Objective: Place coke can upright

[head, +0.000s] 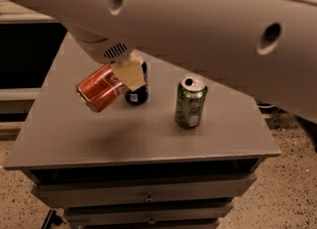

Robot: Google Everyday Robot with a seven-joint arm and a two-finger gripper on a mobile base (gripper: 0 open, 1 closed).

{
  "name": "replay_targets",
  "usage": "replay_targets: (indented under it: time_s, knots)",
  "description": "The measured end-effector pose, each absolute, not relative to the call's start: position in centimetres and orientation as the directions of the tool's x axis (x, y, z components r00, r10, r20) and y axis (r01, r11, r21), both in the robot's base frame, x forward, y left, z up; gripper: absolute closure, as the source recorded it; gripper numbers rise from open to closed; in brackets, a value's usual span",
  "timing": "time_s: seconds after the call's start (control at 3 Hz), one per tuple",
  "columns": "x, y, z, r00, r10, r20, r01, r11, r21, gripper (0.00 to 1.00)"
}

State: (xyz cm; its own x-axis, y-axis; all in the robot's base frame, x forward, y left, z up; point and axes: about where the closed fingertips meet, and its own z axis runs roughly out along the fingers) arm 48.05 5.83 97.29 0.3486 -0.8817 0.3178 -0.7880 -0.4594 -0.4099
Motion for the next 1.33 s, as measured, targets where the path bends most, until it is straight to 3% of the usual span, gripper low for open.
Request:
replay_targets:
  time_s: [0.33,1.33]
  knots:
    - [48.0,3.5,97.6,0.289,-0.909,0.301,-0.812,-0.400,-0.425,0.75]
    - [47.6,-2.5,95.9,0.142,-0.944,0.297,-0.868,-0.263,-0.420,0.69]
